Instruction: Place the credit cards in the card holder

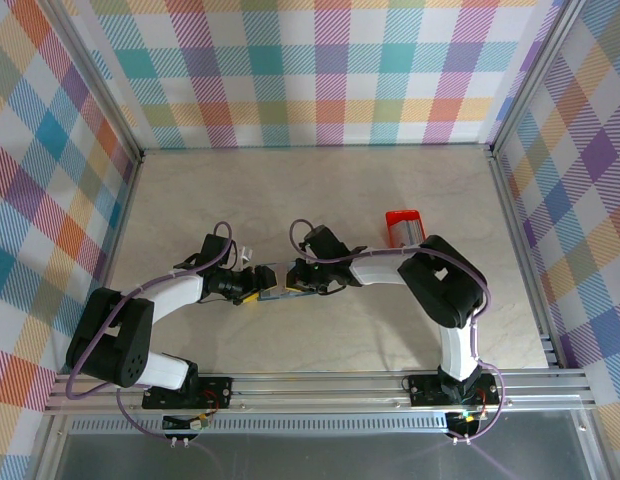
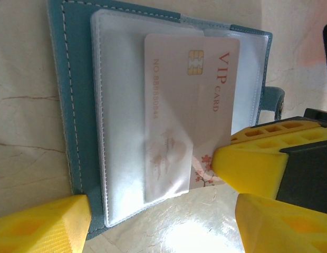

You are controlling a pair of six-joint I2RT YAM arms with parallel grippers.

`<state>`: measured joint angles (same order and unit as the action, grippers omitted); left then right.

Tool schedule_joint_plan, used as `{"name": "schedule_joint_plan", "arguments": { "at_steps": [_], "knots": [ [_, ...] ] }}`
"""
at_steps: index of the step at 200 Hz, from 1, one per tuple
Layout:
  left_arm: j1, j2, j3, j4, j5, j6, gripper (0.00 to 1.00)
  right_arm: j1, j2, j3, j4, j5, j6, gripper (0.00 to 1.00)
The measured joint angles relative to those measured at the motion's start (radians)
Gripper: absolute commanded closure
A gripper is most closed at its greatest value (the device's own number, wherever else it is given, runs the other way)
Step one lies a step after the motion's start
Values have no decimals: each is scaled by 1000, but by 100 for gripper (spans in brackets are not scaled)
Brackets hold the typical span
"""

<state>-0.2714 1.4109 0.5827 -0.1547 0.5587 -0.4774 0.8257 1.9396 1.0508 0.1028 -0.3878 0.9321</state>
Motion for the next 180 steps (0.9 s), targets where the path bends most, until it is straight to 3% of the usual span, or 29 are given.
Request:
{"name": "schedule_joint_plan", "arguments": {
  "at_steps": [130, 180],
  "knots": [
    [0, 0, -1, 0, 0, -1, 39, 27, 34, 43, 12, -14, 36, 96],
    [0, 0, -3, 0, -1, -1, 40, 28, 37, 51, -8, -16, 41, 84]
  ]
}}
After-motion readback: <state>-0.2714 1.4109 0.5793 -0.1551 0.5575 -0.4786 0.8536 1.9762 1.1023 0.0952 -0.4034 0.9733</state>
